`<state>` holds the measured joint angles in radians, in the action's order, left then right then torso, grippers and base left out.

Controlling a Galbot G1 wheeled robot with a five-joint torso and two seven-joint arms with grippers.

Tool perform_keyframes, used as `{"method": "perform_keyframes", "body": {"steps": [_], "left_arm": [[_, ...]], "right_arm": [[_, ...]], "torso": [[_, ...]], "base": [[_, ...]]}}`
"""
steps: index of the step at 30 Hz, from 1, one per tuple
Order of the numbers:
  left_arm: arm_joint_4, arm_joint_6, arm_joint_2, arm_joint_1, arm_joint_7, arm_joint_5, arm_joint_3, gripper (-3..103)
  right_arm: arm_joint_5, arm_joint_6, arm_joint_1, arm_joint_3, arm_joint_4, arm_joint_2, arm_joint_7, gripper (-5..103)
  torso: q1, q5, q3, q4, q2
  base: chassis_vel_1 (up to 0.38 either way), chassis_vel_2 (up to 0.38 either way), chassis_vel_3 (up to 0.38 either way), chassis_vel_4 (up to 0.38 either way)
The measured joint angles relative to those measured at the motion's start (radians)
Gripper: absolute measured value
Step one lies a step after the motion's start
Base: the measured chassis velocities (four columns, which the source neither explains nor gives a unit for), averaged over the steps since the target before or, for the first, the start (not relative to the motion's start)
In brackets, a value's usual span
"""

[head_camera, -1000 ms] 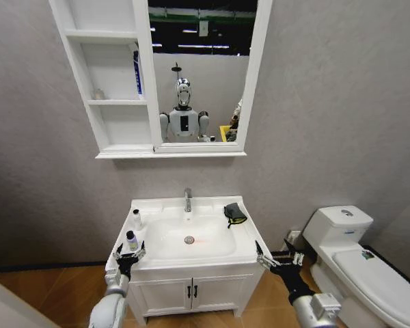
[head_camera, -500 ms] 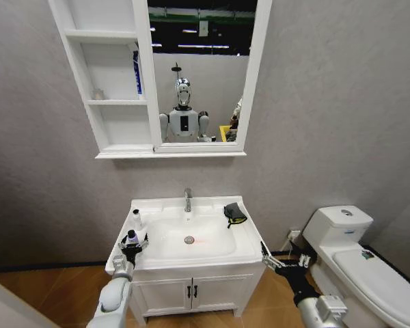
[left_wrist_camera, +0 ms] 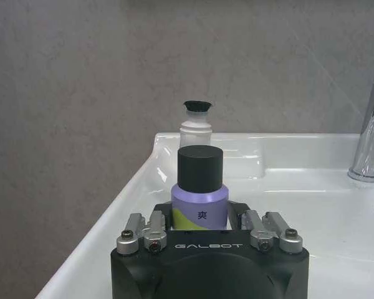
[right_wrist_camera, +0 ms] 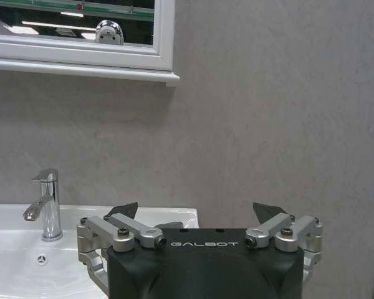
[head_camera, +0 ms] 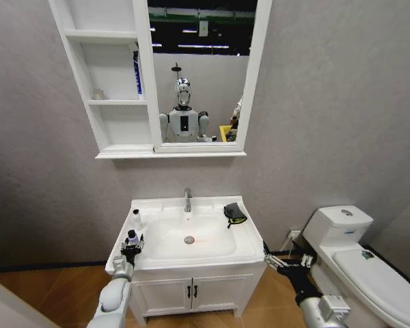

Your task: Move facial cleanser and shampoo from washbasin to cabinet, then wipe washbasin with towel.

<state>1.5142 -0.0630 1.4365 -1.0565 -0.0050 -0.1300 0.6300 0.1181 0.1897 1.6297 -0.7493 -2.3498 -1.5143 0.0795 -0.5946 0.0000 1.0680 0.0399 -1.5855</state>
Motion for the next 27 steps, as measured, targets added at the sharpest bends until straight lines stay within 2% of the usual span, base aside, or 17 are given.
{"method": "perform_keyframes", "body": {"steps": [1, 7, 11, 12, 13, 14, 15, 17, 18, 19, 20, 21, 22, 23, 25, 26, 27], "left_arm": [[0.005, 0.0, -0.002, -0.004, 0.0, -0.003, 0.002, 44], [0.041, -0.014, -0.009, -0.025, 0.001, -0.009, 0.003, 43], [0.198, -0.087, -0.042, -0.093, -0.034, -0.057, -0.005, 43], [0.328, -0.138, -0.084, -0.132, -0.071, -0.096, -0.006, 43], [0.396, -0.169, -0.115, -0.147, -0.1, -0.123, -0.003, 43], [0.396, -0.169, -0.115, -0.147, -0.1, -0.123, -0.003, 43], [0.462, -0.202, -0.149, -0.156, -0.13, -0.154, 0.002, 43], [0.638, -0.353, -0.265, -0.141, -0.258, -0.308, 0.022, 43], [0.638, -0.353, -0.265, -0.141, -0.258, -0.308, 0.022, 43], [0.701, -0.42, -0.318, -0.115, -0.321, -0.391, 0.027, 43], [0.766, -0.51, -0.411, -0.06, -0.402, -0.54, 0.03, 43], [0.784, -0.55, -0.472, -0.022, -0.444, -0.636, 0.031, 43], [0.789, -0.577, -0.531, 0.018, -0.48, -0.717, 0.03, 43], [0.789, -0.577, -0.531, 0.018, -0.48, -0.717, 0.03, 43], [0.759, -0.609, -0.644, 0.122, -0.524, -0.845, 0.014, 43], [0.759, -0.609, -0.644, 0.122, -0.524, -0.845, 0.014, 43], [0.715, -0.619, -0.698, 0.2, -0.533, -0.902, -0.008, 43]], "right_arm": [[0.0, 0.001, -0.003, 0.005, 0.001, 0.0, -0.002, 100], [-0.001, 0.002, -0.004, 0.013, 0.001, -0.002, -0.005, 100], [-0.002, 0.003, -0.006, 0.013, 0.001, -0.001, -0.009, 100], [-0.002, 0.004, -0.005, 0.012, 0.0, 0.0, -0.01, 100], [-0.002, 0.004, -0.004, 0.012, -0.001, 0.0, -0.01, 100], [-0.002, 0.004, -0.004, 0.012, -0.001, 0.0, -0.01, 100], [-0.003, 0.004, -0.004, 0.011, -0.001, 0.0, -0.01, 100], [-0.005, 0.005, -0.007, 0.016, 0.004, 0.0, -0.01, 100], [-0.005, 0.005, -0.007, 0.016, 0.004, 0.0, -0.01, 100], [-0.006, 0.006, -0.011, 0.02, 0.006, -0.001, -0.01, 100], [-0.011, 0.011, -0.019, 0.028, 0.008, -0.001, -0.01, 100], [-0.014, 0.014, -0.024, 0.034, 0.009, -0.001, -0.009, 100], [-0.016, 0.016, -0.027, 0.037, 0.009, -0.001, -0.008, 100], [-0.016, 0.016, -0.027, 0.037, 0.009, -0.001, -0.008, 100], [-0.021, 0.02, -0.029, 0.043, 0.008, -0.004, -0.005, 100], [-0.021, 0.02, -0.029, 0.043, 0.008, -0.004, -0.005, 100], [-0.023, 0.02, -0.027, 0.043, 0.006, -0.006, -0.004, 100]], "torso": [[0.0, 0.0, 0.0, 0.0, 0.0], [0.0, -0.0001, 0.0, 0.0001, 0.0], [0.0, -0.0006, 0.0, 0.0002, 0.0], [0.0, -0.0006, 0.0, -0.0002, 0.0], [0.0, 0.0, 0.0, -0.0002, 0.0], [0.0, 0.0, 0.0, -0.0002, 0.0], [0.0, 0.0002, 0.0, -0.0002, 0.0], [0.0, -0.0003, 0.0, -0.0004, 0.0], [0.0, -0.0003, 0.0, -0.0004, 0.0], [0.0, 0.0, 0.0, -0.0001, 0.0], [0.0, 0.0, 0.0, 0.0001, 0.0], [0.0, -0.0002, 0.0, 0.0004, 0.0], [0.0, -0.0002, 0.0, 0.0003, 0.0], [0.0, -0.0002, 0.0, 0.0003, 0.0], [0.0, -0.0001, 0.0, 0.0001, 0.0], [0.0, -0.0001, 0.0, 0.0001, 0.0], [0.0, -0.0004, 0.0, 0.0, 0.0]], "base": [[0.0, 0.0, 0.0, 0.0], [0.0, 0.0, 0.0, 0.0], [0.0, 0.0, 0.0, 0.0], [0.0, 0.0, 0.0, 0.0], [0.0, 0.0, 0.0, 0.0], [0.0, 0.0, 0.0, 0.0], [0.0, 0.0, 0.0, 0.0], [0.0, 0.0, 0.0, 0.0], [0.0, 0.0, 0.0, 0.0], [0.0, 0.0, 0.0, 0.0], [0.0, 0.0, 0.0, 0.0], [0.0, 0.0, 0.0, 0.0], [0.0, 0.0, 0.0, 0.0], [0.0, 0.0, 0.0, 0.0], [0.0, 0.0, 0.0, 0.0], [0.0, 0.0, 0.0, 0.0], [0.0, 0.0, 0.0, 0.0]]}}
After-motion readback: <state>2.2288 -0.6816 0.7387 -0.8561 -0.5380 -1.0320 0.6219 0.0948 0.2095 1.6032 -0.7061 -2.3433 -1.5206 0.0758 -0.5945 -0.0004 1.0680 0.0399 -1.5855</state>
